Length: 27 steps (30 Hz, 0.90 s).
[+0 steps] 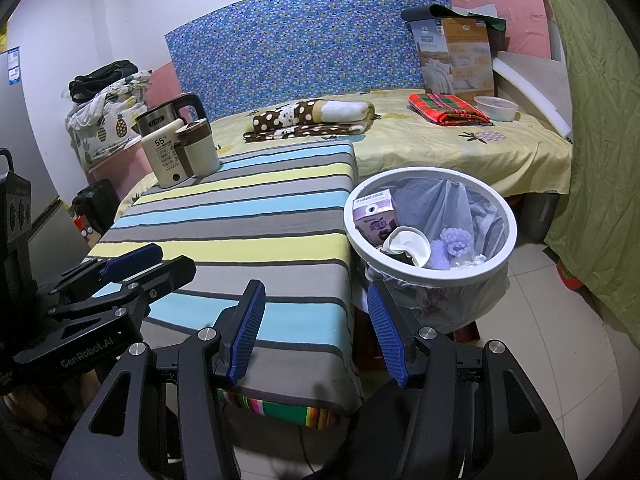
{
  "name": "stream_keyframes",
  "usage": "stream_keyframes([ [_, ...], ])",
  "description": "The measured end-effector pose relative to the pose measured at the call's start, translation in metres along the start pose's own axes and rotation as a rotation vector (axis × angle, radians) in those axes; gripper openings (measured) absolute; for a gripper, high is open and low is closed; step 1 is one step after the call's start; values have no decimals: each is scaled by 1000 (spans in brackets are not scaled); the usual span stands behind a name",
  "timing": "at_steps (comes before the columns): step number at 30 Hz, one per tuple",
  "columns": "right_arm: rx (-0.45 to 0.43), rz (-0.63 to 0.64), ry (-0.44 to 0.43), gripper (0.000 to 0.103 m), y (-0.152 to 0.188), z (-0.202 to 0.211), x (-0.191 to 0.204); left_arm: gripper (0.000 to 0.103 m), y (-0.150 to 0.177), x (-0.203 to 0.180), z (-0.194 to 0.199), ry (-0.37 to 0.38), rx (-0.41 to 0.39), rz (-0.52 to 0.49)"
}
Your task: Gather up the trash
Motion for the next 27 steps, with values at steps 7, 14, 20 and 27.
stream_keyframes([
  [7, 1, -1, 0, 55, 0, 0, -1, 54, 0, 0, 0, 1, 1, 1],
  [14, 2, -2, -1, 55, 0, 0, 1, 54, 0, 0, 0, -4, -1, 0],
  [20, 2, -3, -2, 55, 1, 0, 2, 54, 2, 1, -1, -10, 0, 2],
  [27, 2, -3, -2, 55, 1, 1, 3, 54, 4, 2, -3, -25, -3, 6],
])
Point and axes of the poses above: each gripper's, at about its wrist camera, not at the fingertips, and z roughly against the way its jaws point, x to its left, y to its underside, the point moved 10 cm from there along -z, roughly the way its jaws point, and after that the axes turned 6 degrees about x, right-handed, at the moved point
